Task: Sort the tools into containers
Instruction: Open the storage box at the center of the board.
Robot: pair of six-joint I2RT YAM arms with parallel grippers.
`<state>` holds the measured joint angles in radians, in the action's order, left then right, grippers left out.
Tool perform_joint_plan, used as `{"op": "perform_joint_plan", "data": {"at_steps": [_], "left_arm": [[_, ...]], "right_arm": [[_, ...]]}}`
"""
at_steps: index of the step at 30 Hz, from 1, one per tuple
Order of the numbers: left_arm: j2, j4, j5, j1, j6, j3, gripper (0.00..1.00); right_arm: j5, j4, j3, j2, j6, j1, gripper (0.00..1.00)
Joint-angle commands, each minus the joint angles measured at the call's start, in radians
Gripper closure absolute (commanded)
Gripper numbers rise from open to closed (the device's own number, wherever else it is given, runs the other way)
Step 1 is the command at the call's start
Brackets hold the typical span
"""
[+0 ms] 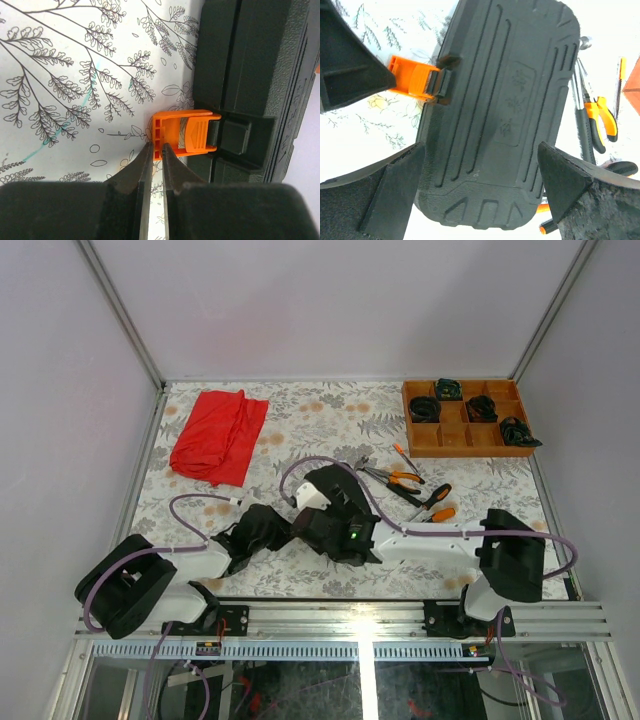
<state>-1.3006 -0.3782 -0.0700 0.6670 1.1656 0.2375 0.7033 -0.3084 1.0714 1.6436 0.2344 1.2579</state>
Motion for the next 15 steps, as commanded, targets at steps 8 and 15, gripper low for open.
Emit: {"op": "perform_joint_plan", "data": {"at_steps": [8,15], "left_arm": [[-0.039,0.193,-0.049,0.007,-0.041,-0.040,0.97],[-0.038,0.199,-0.050,0.006,-0.045,-0.032,0.97]], "right_arm": [[-0.141,0.020,-0.061,-0.205,-0.013,-0.127,0.00],[-0.162,0.052,-0.049,-0.175,-0.027,-0.081,0.01]]}}
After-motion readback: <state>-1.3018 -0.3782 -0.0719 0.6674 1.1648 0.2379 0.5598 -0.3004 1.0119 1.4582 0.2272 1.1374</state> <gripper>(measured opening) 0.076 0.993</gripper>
